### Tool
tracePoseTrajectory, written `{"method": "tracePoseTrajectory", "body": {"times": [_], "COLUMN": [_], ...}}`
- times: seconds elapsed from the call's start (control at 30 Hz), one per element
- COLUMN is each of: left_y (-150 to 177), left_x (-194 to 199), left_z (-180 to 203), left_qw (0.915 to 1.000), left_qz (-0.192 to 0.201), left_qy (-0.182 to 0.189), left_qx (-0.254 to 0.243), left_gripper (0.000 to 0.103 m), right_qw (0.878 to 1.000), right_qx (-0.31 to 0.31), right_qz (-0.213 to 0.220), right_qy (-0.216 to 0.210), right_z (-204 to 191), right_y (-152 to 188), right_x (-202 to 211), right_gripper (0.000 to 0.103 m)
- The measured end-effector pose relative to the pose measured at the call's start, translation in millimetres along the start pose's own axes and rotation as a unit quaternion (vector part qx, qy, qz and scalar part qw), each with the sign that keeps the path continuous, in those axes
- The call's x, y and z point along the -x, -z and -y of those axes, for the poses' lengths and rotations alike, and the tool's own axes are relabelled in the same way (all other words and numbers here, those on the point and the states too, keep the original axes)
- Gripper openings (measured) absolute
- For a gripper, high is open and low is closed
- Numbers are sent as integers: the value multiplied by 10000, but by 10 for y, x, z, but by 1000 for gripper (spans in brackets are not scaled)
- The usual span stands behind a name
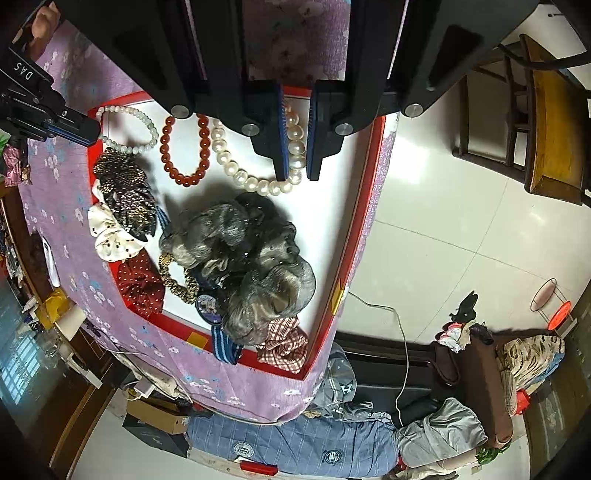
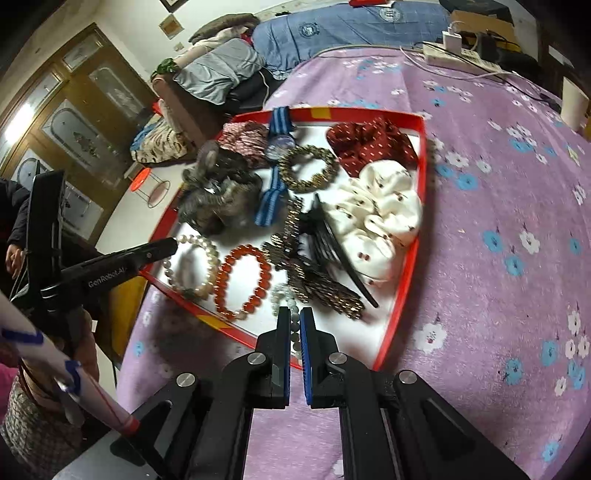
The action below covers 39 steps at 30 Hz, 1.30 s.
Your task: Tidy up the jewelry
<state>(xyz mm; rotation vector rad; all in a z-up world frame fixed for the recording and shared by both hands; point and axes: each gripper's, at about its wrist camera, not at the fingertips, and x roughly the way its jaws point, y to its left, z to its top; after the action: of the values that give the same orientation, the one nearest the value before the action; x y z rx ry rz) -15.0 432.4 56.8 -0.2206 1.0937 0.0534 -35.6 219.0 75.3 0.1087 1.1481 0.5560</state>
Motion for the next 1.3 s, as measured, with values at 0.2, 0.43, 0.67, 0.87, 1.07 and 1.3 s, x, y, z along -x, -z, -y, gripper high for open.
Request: {"method": "tracePoseTrajectory", "body": {"times": [0.2,0.43,0.67,0.87,1.07,1.3], "left_y": [19,65,124,193,183,262], "left_x": [149,448,758,1053,1197,1354], "left_z": [-9,-100,-214,-252,-128,374], "left_qw": [9999,9988,9960,9879,9821,9776], "left_qz": [130,403,786,1259,1541,1723], "left_qy": [47,161,-380,-896,-1064,-1208], "left_qx": [57,219,206,144,196,-69], "left_gripper": [9,19,38,63,67,73], "right_qw": [10000,9985,9946,9938,9984,9994], "right_qx": [-38,366,563,580,266,-112], "right_qz": [47,382,-36,-177,27,327], "right_qy": [69,144,-874,-932,-493,-101], "right_z": [15,-238,-735,-891,-521,-141], "right_y": [30,-15,-294,-312,-104,149], "right_x": [77,355,-67,-281,26,385], "right_gripper": [23,27,27,27,27,39]}}
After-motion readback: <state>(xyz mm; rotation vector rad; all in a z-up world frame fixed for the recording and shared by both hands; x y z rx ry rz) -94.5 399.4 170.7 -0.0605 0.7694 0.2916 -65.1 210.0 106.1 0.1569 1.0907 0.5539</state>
